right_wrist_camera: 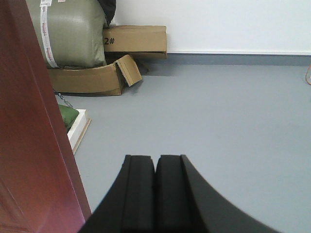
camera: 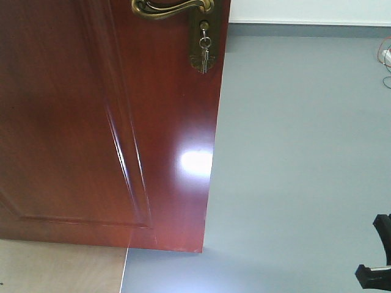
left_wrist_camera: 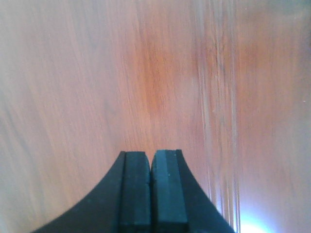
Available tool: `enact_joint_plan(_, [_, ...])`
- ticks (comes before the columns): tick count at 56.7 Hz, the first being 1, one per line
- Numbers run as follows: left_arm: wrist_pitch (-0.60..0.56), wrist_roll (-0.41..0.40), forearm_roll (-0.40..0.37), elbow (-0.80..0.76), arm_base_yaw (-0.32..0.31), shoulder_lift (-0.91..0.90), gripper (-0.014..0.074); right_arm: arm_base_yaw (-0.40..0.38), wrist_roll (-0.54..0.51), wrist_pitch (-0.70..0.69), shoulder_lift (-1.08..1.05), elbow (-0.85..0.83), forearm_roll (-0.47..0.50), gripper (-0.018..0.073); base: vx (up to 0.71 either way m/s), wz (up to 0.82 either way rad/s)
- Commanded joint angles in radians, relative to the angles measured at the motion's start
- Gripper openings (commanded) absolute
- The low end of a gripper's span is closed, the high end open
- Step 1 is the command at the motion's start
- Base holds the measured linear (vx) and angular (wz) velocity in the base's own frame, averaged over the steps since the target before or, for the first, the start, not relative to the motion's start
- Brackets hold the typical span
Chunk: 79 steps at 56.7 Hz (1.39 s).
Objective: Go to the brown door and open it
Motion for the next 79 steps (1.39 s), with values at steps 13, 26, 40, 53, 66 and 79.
enact_joint_plan(13, [-0.077, 0.0, -0.01, -0.02, 0.002, -0.013, 0.0036, 0.0, -0.006, -0.077, -0.006, 0.004, -0.003, 0.0, 0.0, 0.0])
enact_joint_plan(26, [-0.077, 0.0, -0.01, -0.02, 0.002, -0.013, 0.0036, 0.0, -0.006, -0.077, -0.006, 0.004, -0.003, 0.0, 0.0, 0.0])
enact_joint_plan(40, [-0.077, 0.0, -0.01, -0.02, 0.002, -0.013, 0.0036, 0.0, -0.006, -0.077, -0.006, 0.004, -0.003, 0.0, 0.0, 0.0])
enact_joint_plan(53, [-0.077, 0.0, -0.01, -0.02, 0.002, -0.013, 0.0036, 0.0, -0.006, -0.077, -0.006, 0.004, -0.003, 0.0, 0.0, 0.0])
enact_joint_plan(66, [-0.077, 0.0, -0.01, -0.02, 0.002, -0.013, 0.0036, 0.0, -0.006, -0.077, -0.006, 0.004, -0.003, 0.0, 0.0, 0.0])
enact_joint_plan(79, [-0.077, 0.0, -0.01, -0.02, 0.002, -0.013, 0.0036, 0.0, -0.006, -0.077, -0.006, 0.004, -0.003, 0.0, 0.0, 0.0])
